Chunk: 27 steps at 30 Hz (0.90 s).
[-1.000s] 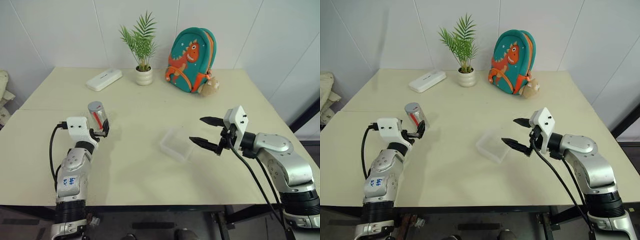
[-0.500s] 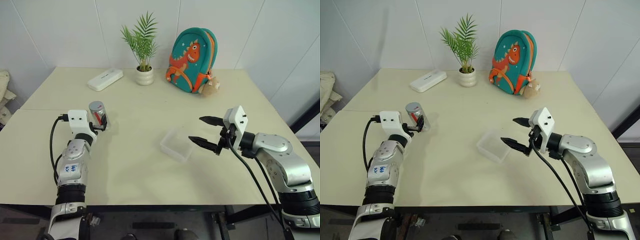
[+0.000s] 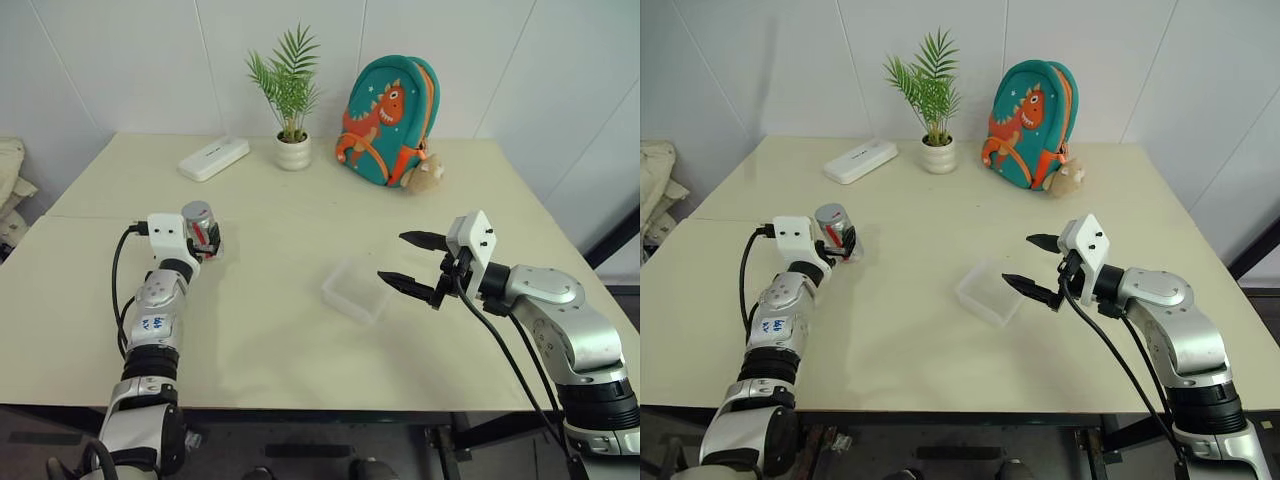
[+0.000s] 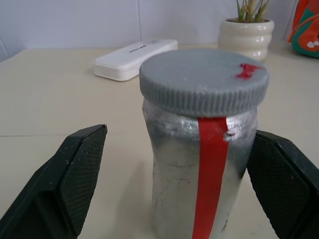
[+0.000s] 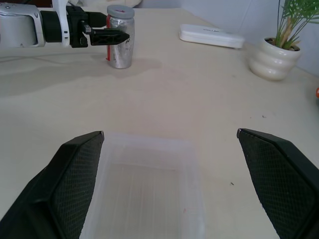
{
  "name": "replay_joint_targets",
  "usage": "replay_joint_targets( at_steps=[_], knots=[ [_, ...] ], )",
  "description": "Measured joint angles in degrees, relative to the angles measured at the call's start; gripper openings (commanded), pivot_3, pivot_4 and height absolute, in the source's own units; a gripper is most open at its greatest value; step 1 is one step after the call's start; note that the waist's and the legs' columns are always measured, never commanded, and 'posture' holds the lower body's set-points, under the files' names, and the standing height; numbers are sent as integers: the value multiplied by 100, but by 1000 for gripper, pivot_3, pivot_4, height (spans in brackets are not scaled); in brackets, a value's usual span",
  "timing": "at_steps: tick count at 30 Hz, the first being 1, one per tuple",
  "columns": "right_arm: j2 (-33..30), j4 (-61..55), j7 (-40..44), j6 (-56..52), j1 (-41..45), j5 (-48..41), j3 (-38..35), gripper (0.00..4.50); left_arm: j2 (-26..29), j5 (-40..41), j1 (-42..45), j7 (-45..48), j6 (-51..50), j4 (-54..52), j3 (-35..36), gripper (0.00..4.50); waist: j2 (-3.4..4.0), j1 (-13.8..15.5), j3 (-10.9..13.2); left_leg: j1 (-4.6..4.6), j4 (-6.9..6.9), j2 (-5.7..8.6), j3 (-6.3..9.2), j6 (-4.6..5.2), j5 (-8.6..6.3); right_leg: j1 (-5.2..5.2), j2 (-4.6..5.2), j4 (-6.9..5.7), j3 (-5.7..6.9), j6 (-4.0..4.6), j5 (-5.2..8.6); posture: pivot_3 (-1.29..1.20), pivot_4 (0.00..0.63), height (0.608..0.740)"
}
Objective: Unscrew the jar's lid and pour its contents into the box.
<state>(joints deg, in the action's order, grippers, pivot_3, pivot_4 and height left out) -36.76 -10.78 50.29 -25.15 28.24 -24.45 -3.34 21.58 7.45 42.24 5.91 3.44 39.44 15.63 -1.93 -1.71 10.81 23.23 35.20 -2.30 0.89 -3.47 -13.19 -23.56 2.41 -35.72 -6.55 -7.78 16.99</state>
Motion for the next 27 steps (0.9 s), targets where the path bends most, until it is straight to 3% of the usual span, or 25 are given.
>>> replay_joint_targets(
  at_steps=[12,20,27],
  knots=[
    [2,7,-106,-8,46,43,0,4500,74,-70,405,296,381,822,-106,4464,0,10,0,0,0,0,-1,0,0,0,0,-1,0,0,0,0,150,740],
    [52,10,-130,-11,93,47,1,4500,76,-78,566,346,622,1143,-110,2040,0,9,0,1,0,0,-1,0,0,-1,-1,-1,0,-1,0,0,150,740],
    [58,19,-175,-55,168,55,58,4500,76,-77,609,516,785,1153,-138,2010,0,7,0,1,0,0,-2,0,0,-2,-1,-3,1,-1,-1,0,150,740]
  ],
)
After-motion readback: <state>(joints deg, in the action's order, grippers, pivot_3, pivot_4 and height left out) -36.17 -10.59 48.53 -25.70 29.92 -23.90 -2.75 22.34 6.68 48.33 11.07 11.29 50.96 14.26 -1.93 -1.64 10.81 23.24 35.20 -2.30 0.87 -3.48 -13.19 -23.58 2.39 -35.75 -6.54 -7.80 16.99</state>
